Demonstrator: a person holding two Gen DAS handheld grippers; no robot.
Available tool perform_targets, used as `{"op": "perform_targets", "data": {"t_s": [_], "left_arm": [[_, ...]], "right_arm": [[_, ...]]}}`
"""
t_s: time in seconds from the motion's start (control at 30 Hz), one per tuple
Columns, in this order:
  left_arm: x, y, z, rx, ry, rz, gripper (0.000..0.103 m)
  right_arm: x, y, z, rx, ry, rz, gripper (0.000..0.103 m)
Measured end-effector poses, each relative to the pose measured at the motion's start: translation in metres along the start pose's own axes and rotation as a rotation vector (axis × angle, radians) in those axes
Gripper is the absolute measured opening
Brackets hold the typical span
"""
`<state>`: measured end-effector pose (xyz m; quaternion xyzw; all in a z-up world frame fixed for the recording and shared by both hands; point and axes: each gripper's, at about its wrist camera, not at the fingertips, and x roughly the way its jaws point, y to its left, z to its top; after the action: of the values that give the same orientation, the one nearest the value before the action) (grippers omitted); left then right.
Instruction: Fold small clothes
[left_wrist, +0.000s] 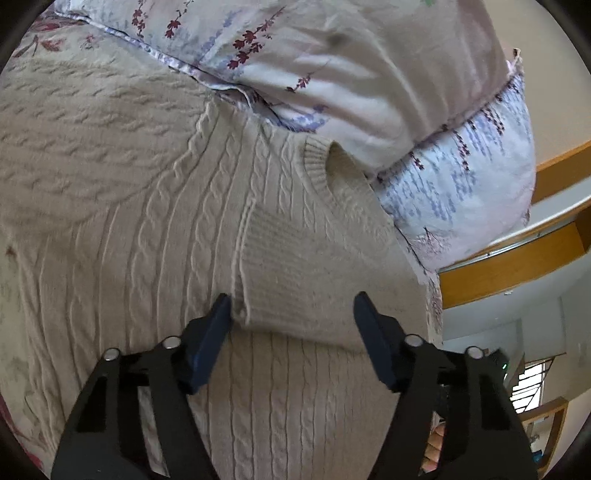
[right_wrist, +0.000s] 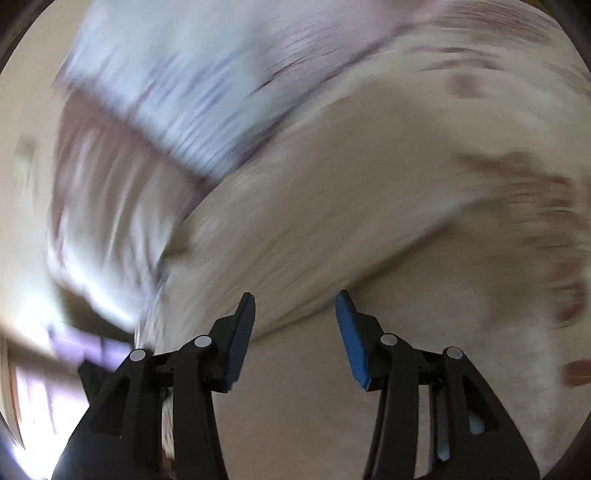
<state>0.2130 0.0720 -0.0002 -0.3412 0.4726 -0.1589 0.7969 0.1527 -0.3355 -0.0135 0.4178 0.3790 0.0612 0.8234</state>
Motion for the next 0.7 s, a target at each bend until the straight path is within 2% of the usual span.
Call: {"op": "perform_targets", "data": {"t_s": [0.07, 0.13, 0.17, 0.2, 0.23, 0.27, 0.37, 0.43, 0.57, 0.6, 0.67, 0.7], "left_arm": [[0.006, -0.001, 0.006, 0.007, -0.002, 0.024, 0.054], [0.010, -0.003, 0.010, 0.026, -0.007, 0.053, 0.038], [0.013, -0.004, 0.013, 0.038, -0.011, 0.072, 0.034], [0.016, -0.005, 0.015, 0.045, -0.010, 0.078, 0.025], [0.021, -0.006, 0.018, 0.056, -0.008, 0.090, 0.010], [0.023, -0.008, 0.020, 0.068, -0.011, 0.097, 0.007], [0.021, -0.016, 0.024, 0.131, -0.067, 0.124, 0.007], [0.020, -0.018, 0.026, 0.162, -0.089, 0.156, 0.007], [0.024, -0.011, 0.024, 0.165, -0.064, 0.211, 0.007], [0.022, -0.011, 0.022, 0.181, -0.067, 0.227, 0.011], [0.015, -0.011, 0.019, 0.196, -0.064, 0.240, 0.015], [0.006, -0.009, 0.016, 0.202, -0.062, 0.235, 0.024]], "right_arm": [[-0.006, -0.022, 0.008, 0.090, -0.060, 0.000, 0.047], [-0.004, -0.029, 0.015, 0.126, -0.109, 0.000, 0.040], [-0.002, -0.030, 0.017, 0.130, -0.125, -0.004, 0.038], [0.000, -0.028, 0.018, 0.128, -0.138, -0.010, 0.028], [0.001, -0.029, 0.022, 0.115, -0.158, -0.018, 0.011], [0.000, -0.031, 0.025, 0.111, -0.184, -0.013, 0.010], [-0.018, -0.034, 0.012, 0.113, -0.282, 0.005, 0.008], [-0.020, -0.030, 0.006, 0.093, -0.314, -0.029, 0.008], [-0.010, -0.025, 0.005, 0.032, -0.253, -0.151, 0.009], [-0.011, -0.023, 0.004, 0.027, -0.249, -0.170, 0.011], [-0.017, -0.018, 0.000, -0.005, -0.249, -0.197, 0.023], [-0.019, -0.015, -0.001, -0.018, -0.251, -0.203, 0.038]]}}
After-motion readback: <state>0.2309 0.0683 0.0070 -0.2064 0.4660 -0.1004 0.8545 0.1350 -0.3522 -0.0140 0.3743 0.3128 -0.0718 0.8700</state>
